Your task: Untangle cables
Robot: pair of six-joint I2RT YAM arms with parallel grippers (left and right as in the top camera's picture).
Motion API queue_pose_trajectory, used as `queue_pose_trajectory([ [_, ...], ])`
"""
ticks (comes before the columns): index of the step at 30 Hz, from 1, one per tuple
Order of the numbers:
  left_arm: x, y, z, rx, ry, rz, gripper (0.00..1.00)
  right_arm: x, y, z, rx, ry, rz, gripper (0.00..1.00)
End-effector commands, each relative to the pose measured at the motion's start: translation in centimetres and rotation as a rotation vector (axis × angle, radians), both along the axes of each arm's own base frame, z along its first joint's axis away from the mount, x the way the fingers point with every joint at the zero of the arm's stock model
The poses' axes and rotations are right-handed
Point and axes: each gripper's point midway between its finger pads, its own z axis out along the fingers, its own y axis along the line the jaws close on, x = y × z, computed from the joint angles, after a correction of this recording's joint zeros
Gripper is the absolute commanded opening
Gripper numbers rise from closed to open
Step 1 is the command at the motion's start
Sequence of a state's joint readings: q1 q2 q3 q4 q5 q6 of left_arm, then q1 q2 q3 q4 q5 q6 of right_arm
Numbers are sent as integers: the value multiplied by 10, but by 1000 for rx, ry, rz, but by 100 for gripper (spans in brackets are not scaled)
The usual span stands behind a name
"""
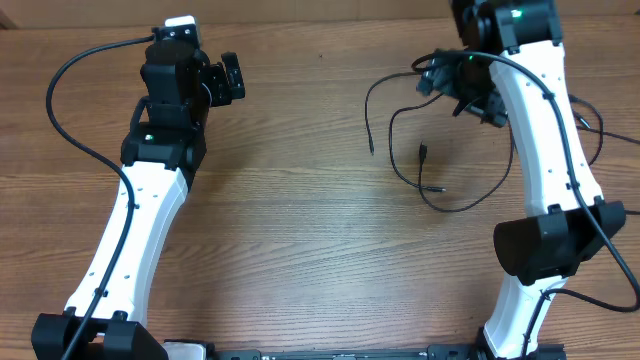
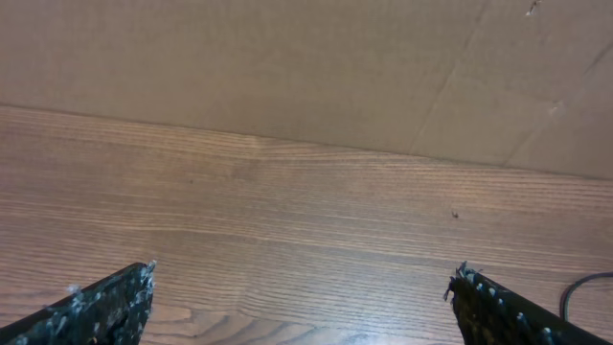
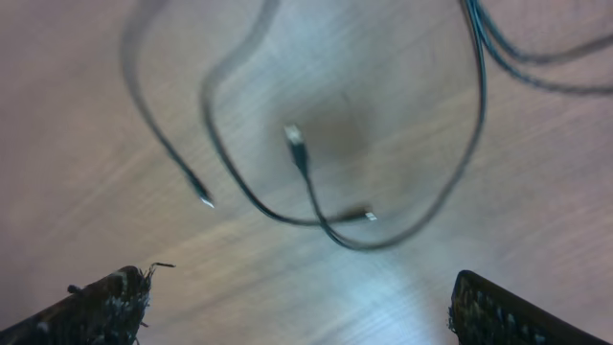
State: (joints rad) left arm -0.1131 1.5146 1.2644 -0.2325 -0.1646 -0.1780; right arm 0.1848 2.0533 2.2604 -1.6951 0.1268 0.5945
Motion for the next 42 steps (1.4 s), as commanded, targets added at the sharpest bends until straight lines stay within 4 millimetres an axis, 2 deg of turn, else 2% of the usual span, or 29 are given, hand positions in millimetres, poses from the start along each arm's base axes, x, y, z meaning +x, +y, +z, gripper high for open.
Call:
queue_pose_trajectory([
  [1,3,0,-1,-6,0,-5,100,-10,0,-20,-18,77,58,100],
  [3,3,0,-1,-6,0,-5,100,-13,-3,-25,-38,98,68,100],
  [6,3,-1,0,-6,-2,-5,99,-12,-7,-22,-63,92,85,100],
  [11,6,-1,5,-10,-30,-5,100,-18,-19,5,-118,19,100,100],
  [14,11,-2,12,-13,-64,-5,100,-31,-26,22,-130,-18,91,100],
  [16,13,-2,16,-16,-84,-5,99,-45,-33,21,-135,1,77,100],
  [22,20,-6,17,-25,-105,-21,99,-108,-84,-26,-252,174,-155,100],
  [25,20,-7,15,-32,-101,-27,100,-124,-108,-48,-241,191,-334,100],
  [28,20,-8,15,-48,-102,-21,99,-129,-133,-69,-166,187,-511,100],
  [31,20,-8,15,-61,-102,-19,100,-123,-160,-89,-48,136,-662,100],
  [33,20,-12,15,-71,-100,-40,99,-119,-186,-99,-1,85,-761,100],
  [38,19,-21,15,-100,-97,-84,99,-118,-249,-102,42,-64,-1074,100],
  [42,19,-21,15,-148,-96,-63,99,-117,-274,-106,88,-173,-1383,100],
])
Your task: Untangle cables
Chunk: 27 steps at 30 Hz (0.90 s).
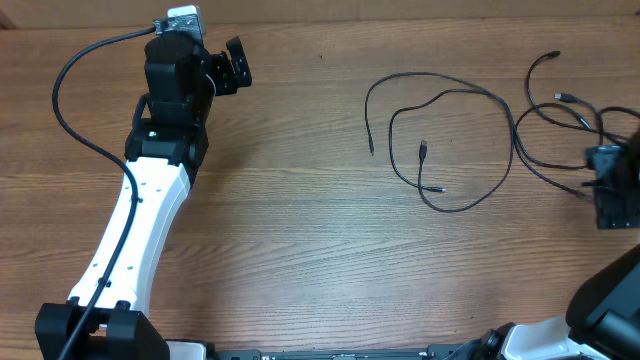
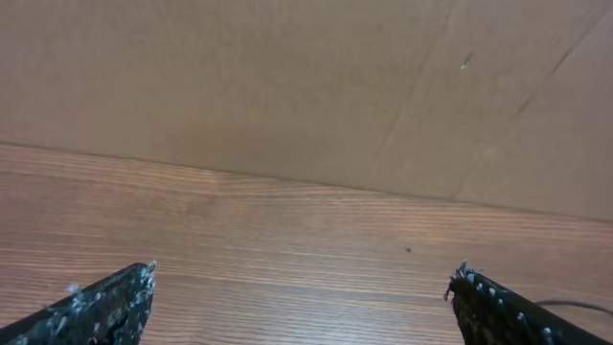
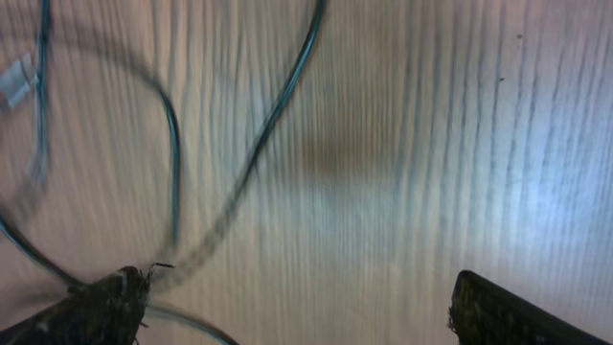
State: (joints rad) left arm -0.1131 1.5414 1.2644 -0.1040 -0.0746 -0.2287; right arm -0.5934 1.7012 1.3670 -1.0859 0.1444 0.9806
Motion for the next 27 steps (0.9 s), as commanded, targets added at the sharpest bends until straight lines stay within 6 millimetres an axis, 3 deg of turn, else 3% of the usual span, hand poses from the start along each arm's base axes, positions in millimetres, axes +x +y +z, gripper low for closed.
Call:
queue_pose_trajectory([
  [1,2,-5,-1,-57,4,-9,100,6,-2,-8,52,-106,-276,100],
  [6,1,-13,-2,-74,11,-52,100,28,-2,-26,101,-203,-347,100],
  [11,-1,-17,-5,-81,28,-74,100,20,-7,-46,98,-162,-476,100],
  [22,-4,-16,-12,-79,58,-72,100,4,-37,-66,-1,-88,-496,100],
  [27,-4,-16,-12,-79,59,-72,99,-7,-43,-85,24,-37,-504,100],
])
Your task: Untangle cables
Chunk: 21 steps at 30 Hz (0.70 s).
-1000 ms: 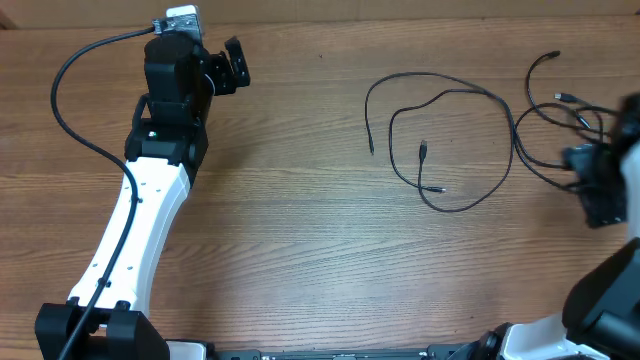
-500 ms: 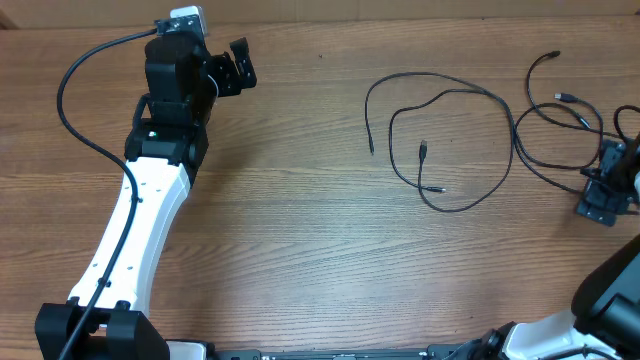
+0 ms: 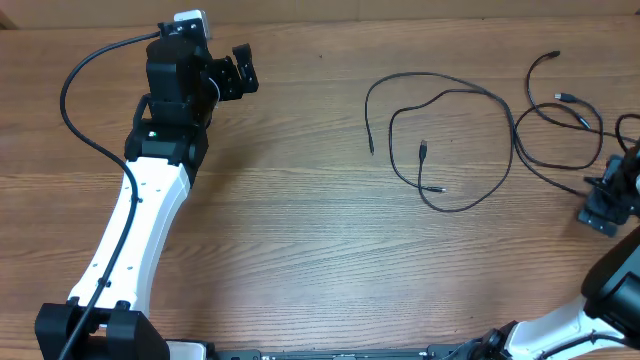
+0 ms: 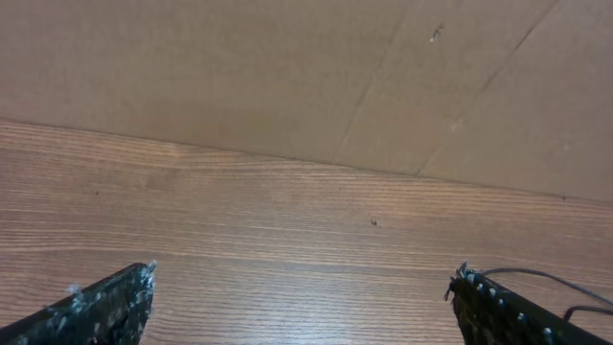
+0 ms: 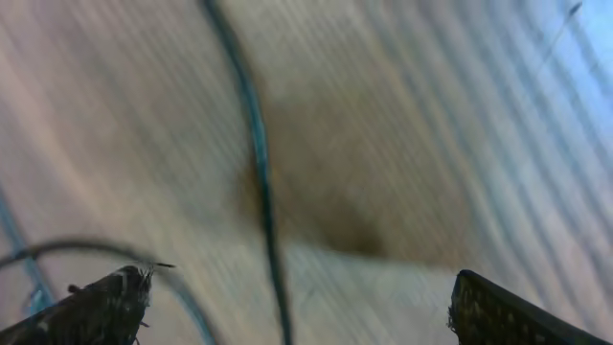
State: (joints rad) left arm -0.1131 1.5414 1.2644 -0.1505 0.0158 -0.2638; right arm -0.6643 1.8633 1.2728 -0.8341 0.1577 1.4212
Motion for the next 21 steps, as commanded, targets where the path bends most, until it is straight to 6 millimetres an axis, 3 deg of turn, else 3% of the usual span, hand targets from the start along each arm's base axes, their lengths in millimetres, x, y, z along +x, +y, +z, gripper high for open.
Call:
queue_pose_trajectory([
  [1,2,-1,-2,-16,7,-2,99,-12,-7,-16,9,59,3,100],
  [9,2,-1,-2,-17,7,-2,100,-19,-10,-32,33,89,-5,100],
  [18,2,-1,-2,-17,7,-3,99,-8,-13,-46,43,68,54,97],
  [21,2,-1,-2,-17,7,-3,100,5,-10,-56,76,17,100,96],
])
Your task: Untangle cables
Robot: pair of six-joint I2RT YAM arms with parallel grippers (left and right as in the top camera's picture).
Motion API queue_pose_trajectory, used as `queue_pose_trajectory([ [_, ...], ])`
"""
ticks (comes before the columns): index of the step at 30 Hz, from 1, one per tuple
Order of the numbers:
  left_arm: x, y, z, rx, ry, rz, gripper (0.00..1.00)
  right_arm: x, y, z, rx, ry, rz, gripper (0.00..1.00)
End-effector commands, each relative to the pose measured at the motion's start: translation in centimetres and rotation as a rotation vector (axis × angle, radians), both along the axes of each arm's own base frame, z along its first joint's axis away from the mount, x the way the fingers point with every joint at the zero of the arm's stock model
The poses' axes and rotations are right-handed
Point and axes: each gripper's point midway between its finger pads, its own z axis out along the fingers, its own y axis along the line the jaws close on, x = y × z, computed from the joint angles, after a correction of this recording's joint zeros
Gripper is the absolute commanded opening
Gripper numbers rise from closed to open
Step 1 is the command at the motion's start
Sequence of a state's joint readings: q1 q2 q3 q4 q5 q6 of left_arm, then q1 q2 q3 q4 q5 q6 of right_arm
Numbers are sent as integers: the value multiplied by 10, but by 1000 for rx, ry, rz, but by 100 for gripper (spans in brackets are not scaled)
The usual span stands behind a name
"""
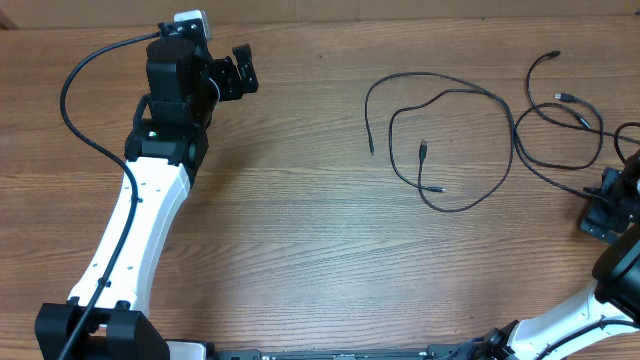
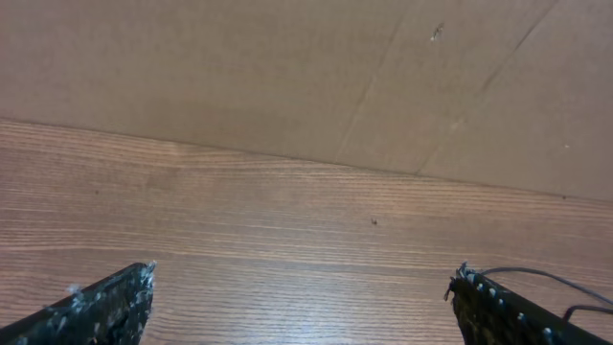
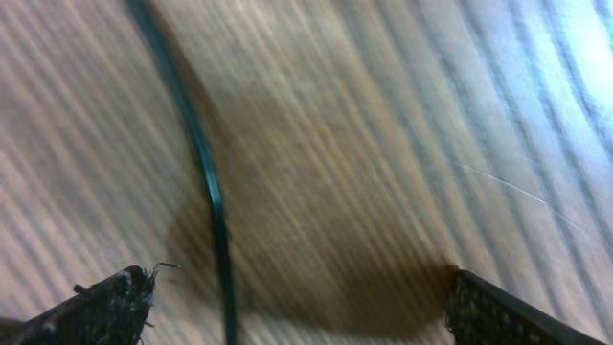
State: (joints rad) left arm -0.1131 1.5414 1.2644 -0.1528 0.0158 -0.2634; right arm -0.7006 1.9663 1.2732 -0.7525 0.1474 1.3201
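Black cables lie on the wooden table at the right. One looped cable (image 1: 455, 150) with plug ends sits right of centre; a second cable (image 1: 560, 140) curls beside it toward the right edge. My right gripper (image 1: 603, 213) is low at the table's right edge, open, just above a strand of the second cable (image 3: 201, 172), which runs between its fingers nearer the left one. My left gripper (image 1: 238, 72) stands open at the far left back, far from the cables; a cable end (image 2: 536, 278) shows by its right finger.
A cardboard wall (image 2: 306, 77) stands along the table's back edge, close in front of the left gripper. The left arm's own black lead (image 1: 75, 100) loops out to the left of the arm.
The right gripper has come lower over the cable strand at the right edge; the table looks closer in its view. The left arm has not moved.
The right gripper was open high over the looped cable near the back. It then stood at the table's right edge by the second cable, then a little further forward, and now low over a strand. The left gripper turned slightly rightward and stayed open.
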Motion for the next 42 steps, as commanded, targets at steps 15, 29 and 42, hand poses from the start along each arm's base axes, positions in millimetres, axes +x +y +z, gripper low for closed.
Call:
queue_pose_trajectory([
  [15,2,-1,-1,-34,7,5,100,-5,15,-43,116,46,41,38],
  [29,2,-1,-1,-34,7,5,99,-4,16,-42,119,61,171,4],
  [42,2,-1,-1,-41,8,8,99,53,-4,25,51,-103,453,4],
])
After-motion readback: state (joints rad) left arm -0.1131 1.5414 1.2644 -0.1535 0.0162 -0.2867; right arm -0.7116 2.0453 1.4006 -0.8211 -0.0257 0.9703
